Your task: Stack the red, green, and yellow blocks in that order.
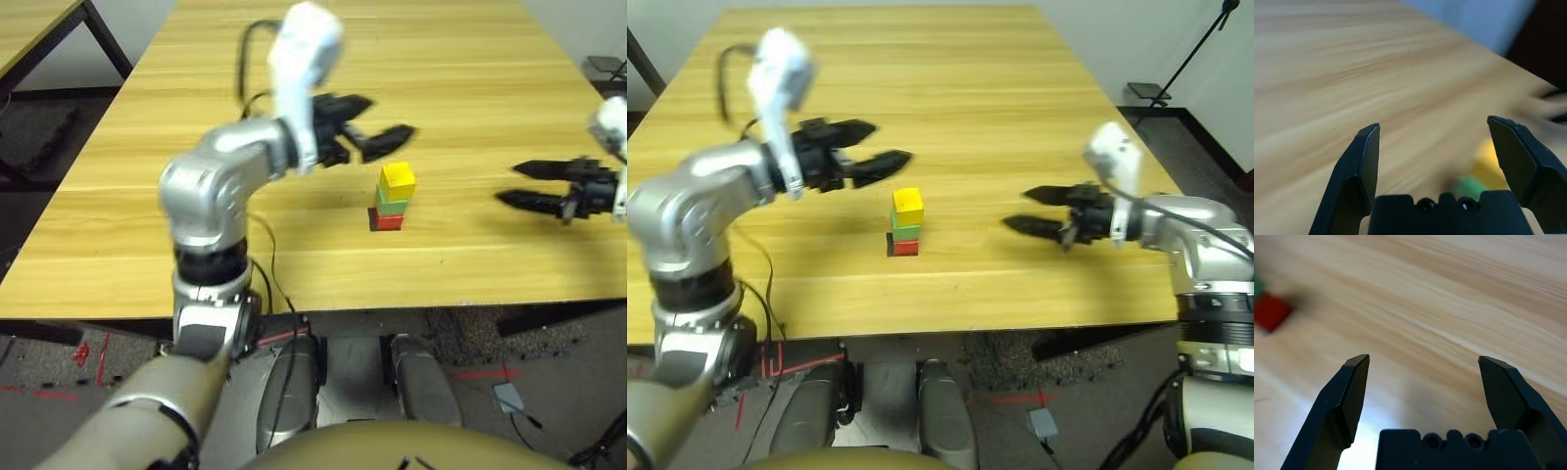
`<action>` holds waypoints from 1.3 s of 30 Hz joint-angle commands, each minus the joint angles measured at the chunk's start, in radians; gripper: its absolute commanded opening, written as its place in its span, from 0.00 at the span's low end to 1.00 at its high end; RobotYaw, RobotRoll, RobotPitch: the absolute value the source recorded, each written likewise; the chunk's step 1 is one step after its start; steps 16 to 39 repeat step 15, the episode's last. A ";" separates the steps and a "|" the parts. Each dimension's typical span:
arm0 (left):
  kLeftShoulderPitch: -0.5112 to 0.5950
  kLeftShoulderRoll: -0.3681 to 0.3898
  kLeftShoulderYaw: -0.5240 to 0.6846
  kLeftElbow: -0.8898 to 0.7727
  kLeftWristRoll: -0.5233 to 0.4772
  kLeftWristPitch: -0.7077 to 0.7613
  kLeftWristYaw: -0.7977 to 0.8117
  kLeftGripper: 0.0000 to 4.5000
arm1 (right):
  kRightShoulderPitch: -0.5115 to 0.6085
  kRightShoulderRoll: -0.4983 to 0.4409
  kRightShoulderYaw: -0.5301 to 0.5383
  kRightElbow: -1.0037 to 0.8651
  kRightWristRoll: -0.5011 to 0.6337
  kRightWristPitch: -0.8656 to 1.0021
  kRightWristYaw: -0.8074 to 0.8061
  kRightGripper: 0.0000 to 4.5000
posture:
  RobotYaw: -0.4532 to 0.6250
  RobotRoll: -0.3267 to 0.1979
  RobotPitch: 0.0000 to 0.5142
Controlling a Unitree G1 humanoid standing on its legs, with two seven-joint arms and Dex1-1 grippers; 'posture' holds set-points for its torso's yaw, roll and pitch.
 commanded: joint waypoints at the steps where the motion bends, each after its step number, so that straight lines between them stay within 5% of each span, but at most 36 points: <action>1: 0.162 0.024 0.049 -0.008 0.069 -0.270 0.101 1.00 | -0.061 0.083 -0.106 0.198 -0.019 -0.211 -0.213 1.00 | 0.51 0.42 0.24; 7: 0.273 0.017 0.077 0.214 0.114 -0.715 0.223 1.00 | -0.153 0.153 -0.172 0.439 -0.027 -0.483 -0.340 1.00 | 0.49 0.37 0.27; 15: 0.308 0.063 0.050 0.495 0.160 -1.098 0.309 1.00 | -0.178 0.156 -0.214 0.624 -0.040 -0.685 -0.444 1.00 | 0.50 0.37 0.23; 39: 0.308 0.063 0.050 0.495 0.160 -1.098 0.309 1.00 | -0.178 0.156 -0.214 0.624 -0.040 -0.685 -0.444 1.00 | 0.50 0.37 0.23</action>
